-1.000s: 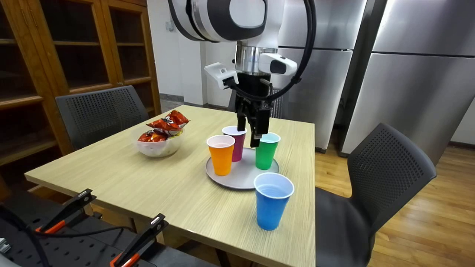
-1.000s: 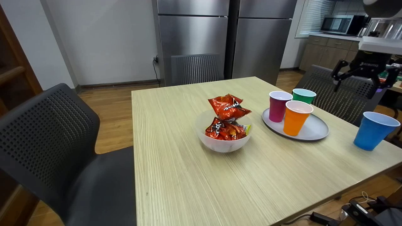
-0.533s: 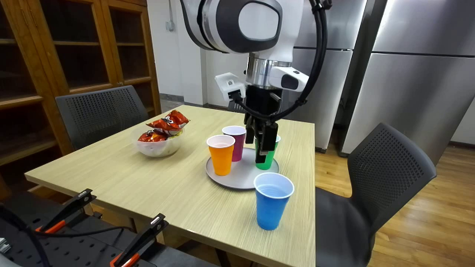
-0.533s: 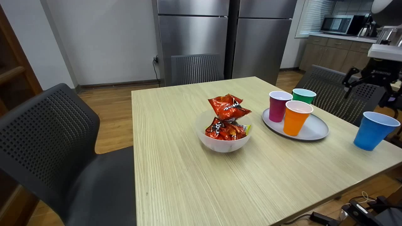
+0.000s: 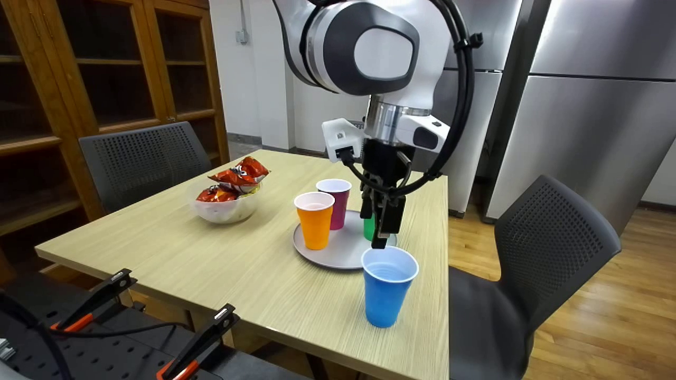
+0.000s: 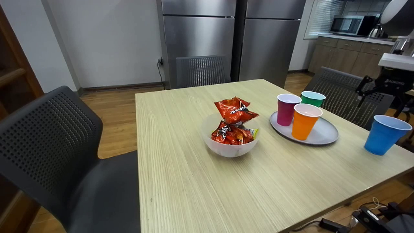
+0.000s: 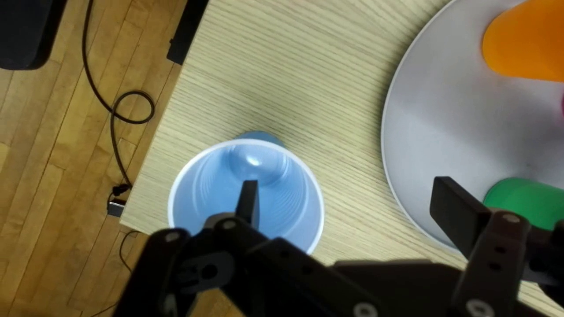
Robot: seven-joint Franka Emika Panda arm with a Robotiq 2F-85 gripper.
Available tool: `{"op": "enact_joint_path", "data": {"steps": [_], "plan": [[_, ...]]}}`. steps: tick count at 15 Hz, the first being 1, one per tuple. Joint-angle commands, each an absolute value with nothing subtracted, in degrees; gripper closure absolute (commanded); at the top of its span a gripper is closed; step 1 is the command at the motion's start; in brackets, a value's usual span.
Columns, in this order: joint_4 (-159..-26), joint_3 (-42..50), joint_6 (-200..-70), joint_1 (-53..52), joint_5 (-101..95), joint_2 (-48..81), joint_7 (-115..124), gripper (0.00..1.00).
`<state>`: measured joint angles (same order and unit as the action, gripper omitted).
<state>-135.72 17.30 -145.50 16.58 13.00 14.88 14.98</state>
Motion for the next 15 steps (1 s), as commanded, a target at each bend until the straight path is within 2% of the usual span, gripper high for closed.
{"op": "enact_joint_path", "data": {"steps": [1, 11, 12, 15], "plan": [[-132.0, 17.3, -145.0, 17.2, 13.9, 18.0, 15.5, 0.00], [-125.8, 17.5, -143.6, 17.1, 13.2, 25.2, 16.7, 0.00], [-125.5, 17.4, -143.7, 17.1, 13.2, 25.7, 16.5, 0.21], [-124.9, 17.5, -143.4, 17.2, 13.2, 26.4, 16.5, 0.42]]}}
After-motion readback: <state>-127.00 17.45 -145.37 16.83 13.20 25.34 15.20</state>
